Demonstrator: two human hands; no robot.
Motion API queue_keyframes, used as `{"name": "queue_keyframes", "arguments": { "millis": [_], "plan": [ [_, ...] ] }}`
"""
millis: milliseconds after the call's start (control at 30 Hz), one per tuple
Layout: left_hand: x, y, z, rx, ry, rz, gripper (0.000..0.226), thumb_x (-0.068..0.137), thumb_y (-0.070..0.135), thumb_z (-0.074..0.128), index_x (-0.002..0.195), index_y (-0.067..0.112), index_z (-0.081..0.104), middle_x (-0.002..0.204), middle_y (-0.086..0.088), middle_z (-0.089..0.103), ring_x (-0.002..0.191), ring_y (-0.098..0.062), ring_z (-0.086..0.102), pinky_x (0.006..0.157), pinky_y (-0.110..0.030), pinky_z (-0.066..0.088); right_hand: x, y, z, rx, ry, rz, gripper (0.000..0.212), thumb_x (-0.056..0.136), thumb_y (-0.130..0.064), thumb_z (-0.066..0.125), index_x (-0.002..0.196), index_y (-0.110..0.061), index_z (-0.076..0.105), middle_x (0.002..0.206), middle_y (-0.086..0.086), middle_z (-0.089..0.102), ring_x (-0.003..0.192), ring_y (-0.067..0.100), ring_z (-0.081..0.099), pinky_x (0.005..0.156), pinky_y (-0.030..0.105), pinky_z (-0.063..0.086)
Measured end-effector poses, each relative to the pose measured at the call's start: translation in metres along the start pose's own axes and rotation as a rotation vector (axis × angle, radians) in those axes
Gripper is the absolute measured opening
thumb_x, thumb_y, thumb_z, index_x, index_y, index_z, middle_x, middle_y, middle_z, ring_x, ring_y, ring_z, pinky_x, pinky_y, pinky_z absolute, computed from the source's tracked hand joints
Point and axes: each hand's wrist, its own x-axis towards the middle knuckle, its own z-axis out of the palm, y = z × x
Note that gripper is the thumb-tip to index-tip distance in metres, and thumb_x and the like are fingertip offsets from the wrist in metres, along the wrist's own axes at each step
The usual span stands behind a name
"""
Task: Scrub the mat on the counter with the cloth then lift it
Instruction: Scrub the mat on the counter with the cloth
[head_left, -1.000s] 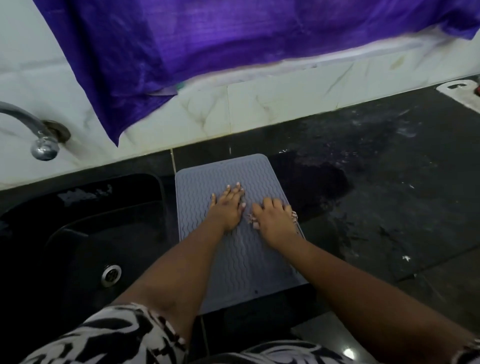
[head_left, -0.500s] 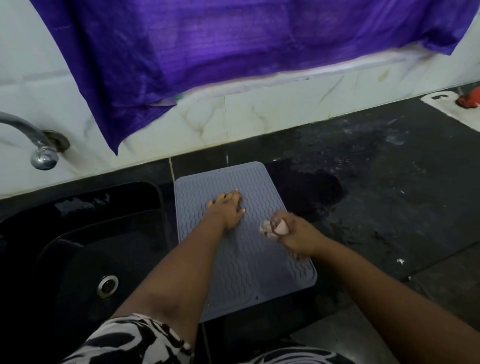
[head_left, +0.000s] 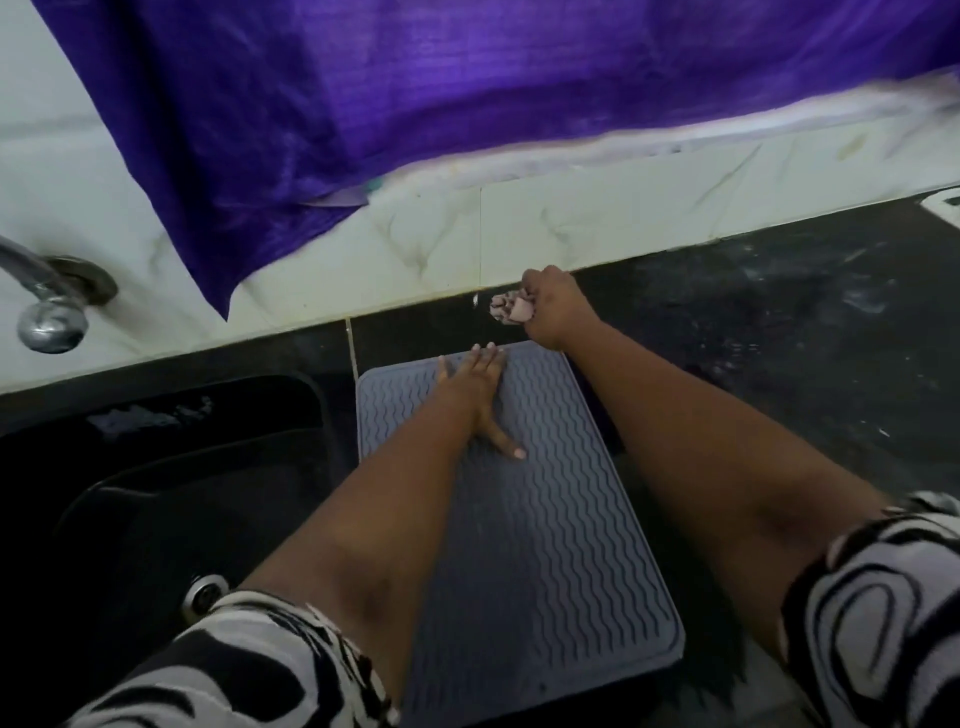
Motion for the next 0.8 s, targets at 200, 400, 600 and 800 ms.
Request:
{"name": "queue_keyframes", "arguments": {
  "millis": [200, 400, 600, 800],
  "plan": [
    [0.011, -0.005, 0.01, 0.057, -0.098, -0.1, 0.156, 0.042, 0.083, 0.071, 0.148, 0.021, -0.025, 0.156, 0.003, -0.031, 0.143, -0.019, -0.029, 0.109, -0.067, -0.013, -0.02, 0.009, 0.075, -0.27, 0.033, -0.041, 0.025, 0.088, -0.012, 0.047, 0.112, -0.015, 0.053, 0.117, 0.013, 0.049, 0.111, 0.033, 0.043, 0.088, 0.047, 0.037],
    [0.008, 0.001, 0.007, 0.047, -0.086, -0.115, 0.153, 0.049, 0.076, 0.075, 0.148, 0.018, -0.027, 0.154, 0.005, -0.035, 0.143, -0.019, -0.028, 0.109, -0.068, -0.009, -0.098, 0.03, 0.071, -0.173, -0.097, -0.07, 0.027, 0.083, -0.031, 0.057, 0.109, -0.023, 0.056, 0.116, 0.004, 0.049, 0.116, 0.026, 0.042, 0.09, 0.044, 0.036],
    [-0.002, 0.009, 0.001, 0.008, -0.089, -0.148, 0.151, 0.053, 0.071, 0.077, 0.148, 0.017, -0.026, 0.153, 0.002, -0.037, 0.142, -0.022, -0.031, 0.109, -0.069, -0.008, -0.236, 0.033, 0.072, -0.074, -0.083, -0.042, 0.027, 0.068, -0.02, 0.063, 0.094, -0.024, 0.061, 0.096, -0.004, 0.055, 0.095, 0.021, 0.049, 0.075, 0.035, 0.032],
    [-0.029, 0.022, 0.018, 0.033, 0.143, 0.013, 0.1, 0.079, 0.057, 0.067, 0.153, 0.015, 0.015, 0.159, -0.01, -0.021, 0.146, -0.032, -0.017, 0.117, -0.056, 0.002, -0.191, 0.032, 0.036, 0.174, -0.08, 0.099, 0.008, 0.075, -0.02, 0.066, 0.08, -0.017, 0.061, 0.09, 0.001, 0.053, 0.093, 0.027, 0.055, 0.076, 0.037, 0.048]
  ]
}}
